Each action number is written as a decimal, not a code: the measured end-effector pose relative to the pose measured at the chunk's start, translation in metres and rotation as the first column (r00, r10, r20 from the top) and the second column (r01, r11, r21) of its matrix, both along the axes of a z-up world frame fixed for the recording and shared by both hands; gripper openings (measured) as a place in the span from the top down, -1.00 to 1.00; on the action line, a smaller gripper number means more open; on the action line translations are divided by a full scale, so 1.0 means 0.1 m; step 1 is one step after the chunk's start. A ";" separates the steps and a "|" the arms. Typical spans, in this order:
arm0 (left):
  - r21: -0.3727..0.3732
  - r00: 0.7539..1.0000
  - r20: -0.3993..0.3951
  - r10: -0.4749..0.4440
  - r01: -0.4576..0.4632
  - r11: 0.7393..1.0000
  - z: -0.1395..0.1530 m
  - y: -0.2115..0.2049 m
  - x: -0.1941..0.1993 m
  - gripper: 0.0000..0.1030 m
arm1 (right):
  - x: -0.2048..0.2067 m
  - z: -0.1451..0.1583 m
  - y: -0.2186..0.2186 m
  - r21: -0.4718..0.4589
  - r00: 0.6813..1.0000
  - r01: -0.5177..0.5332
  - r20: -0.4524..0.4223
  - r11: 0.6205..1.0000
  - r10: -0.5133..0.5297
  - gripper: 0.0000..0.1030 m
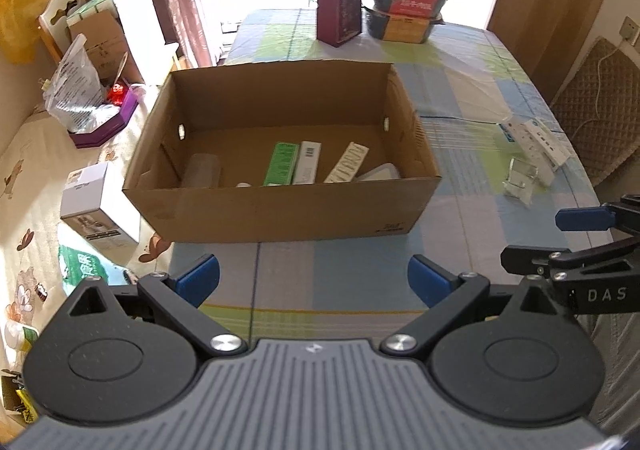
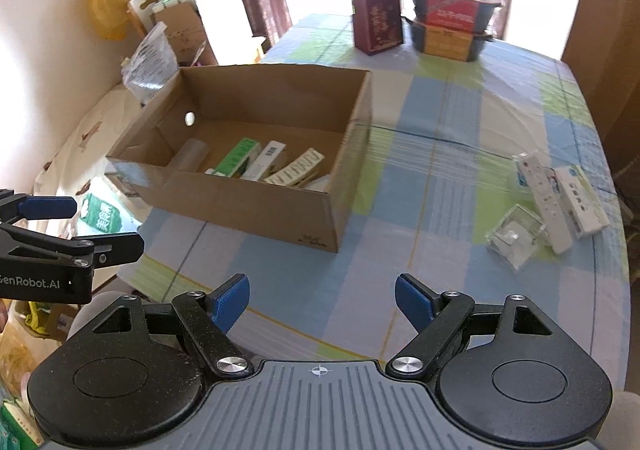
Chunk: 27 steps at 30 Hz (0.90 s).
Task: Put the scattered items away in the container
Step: 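Move both tools back toward the bagged items on the tablecloth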
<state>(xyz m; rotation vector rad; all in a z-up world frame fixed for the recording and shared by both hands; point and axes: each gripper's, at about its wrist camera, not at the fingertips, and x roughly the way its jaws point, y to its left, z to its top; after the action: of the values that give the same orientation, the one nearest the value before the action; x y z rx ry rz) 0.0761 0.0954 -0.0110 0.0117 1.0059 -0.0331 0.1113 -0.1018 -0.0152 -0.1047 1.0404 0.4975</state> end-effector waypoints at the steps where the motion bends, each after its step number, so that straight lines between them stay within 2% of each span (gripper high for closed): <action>1: -0.007 1.000 0.000 -0.001 0.002 1.000 -0.01 -0.04 0.01 -0.92 | 0.00 0.00 -0.05 0.004 1.000 0.016 -0.001 1.000 -0.016 -0.66; 9: -0.066 0.998 -0.017 -0.059 0.058 0.996 -0.18 -0.52 0.08 -0.92 | 0.03 -0.07 -0.54 0.002 0.988 0.153 -0.032 0.988 -0.153 -0.66; 27: -0.037 0.974 -0.045 -0.221 0.219 0.975 -0.52 -1.39 0.40 -0.92 | 0.13 -0.31 -1.39 -0.041 0.935 0.345 -0.078 0.938 -0.347 -0.66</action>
<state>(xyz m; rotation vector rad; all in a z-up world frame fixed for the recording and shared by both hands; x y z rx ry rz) 0.1158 -0.0434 -0.0631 0.0942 1.0490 -0.2532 0.1243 -0.2403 -0.0467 0.0768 1.1202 0.1674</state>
